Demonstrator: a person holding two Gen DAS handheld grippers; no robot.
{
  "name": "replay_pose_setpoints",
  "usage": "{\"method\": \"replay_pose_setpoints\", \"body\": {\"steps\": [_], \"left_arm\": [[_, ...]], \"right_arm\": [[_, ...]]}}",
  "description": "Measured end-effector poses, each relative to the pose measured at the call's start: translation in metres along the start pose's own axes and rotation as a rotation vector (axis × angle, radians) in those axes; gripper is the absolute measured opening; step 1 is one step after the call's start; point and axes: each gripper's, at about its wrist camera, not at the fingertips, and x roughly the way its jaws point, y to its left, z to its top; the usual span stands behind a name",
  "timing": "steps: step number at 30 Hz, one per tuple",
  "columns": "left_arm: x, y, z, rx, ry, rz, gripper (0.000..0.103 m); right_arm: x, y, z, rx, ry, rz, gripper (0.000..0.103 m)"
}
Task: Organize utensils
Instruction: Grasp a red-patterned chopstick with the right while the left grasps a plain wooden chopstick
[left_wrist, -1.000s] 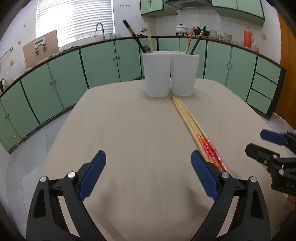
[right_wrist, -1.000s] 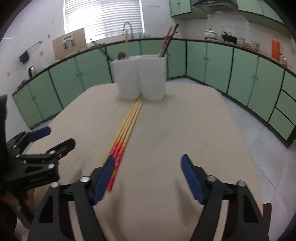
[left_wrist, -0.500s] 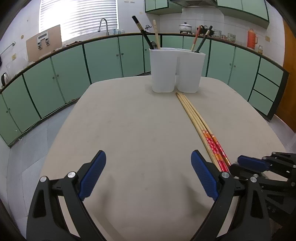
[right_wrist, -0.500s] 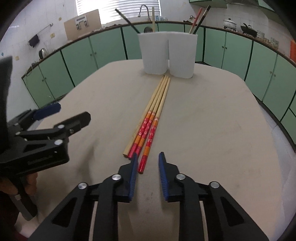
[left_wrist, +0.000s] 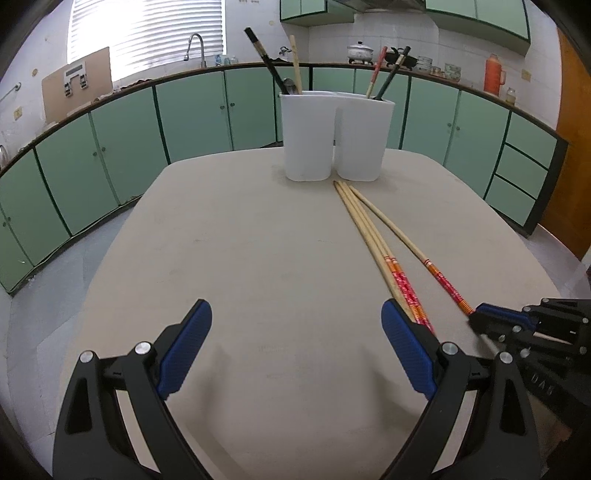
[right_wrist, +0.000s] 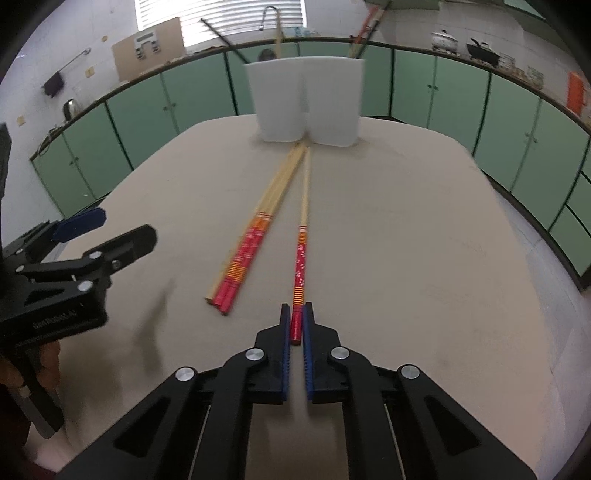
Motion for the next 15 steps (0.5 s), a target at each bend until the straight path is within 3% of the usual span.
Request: {"method": "replay_pose_setpoints", "body": {"steps": [8,15], "left_arm": [[0.011,-0.017,0.004,0.012,0.043,-0.081,0.090],[0.031,-0.030,0.005,0.017,0.106,-0.094,0.090]], "right_arm": [[-0.005,-0.035,-0.006,0.088,0.000,-0.042,0.006],[0.002,-0.038,0.001,0.094,-0.015,-0.025,0.006]]}}
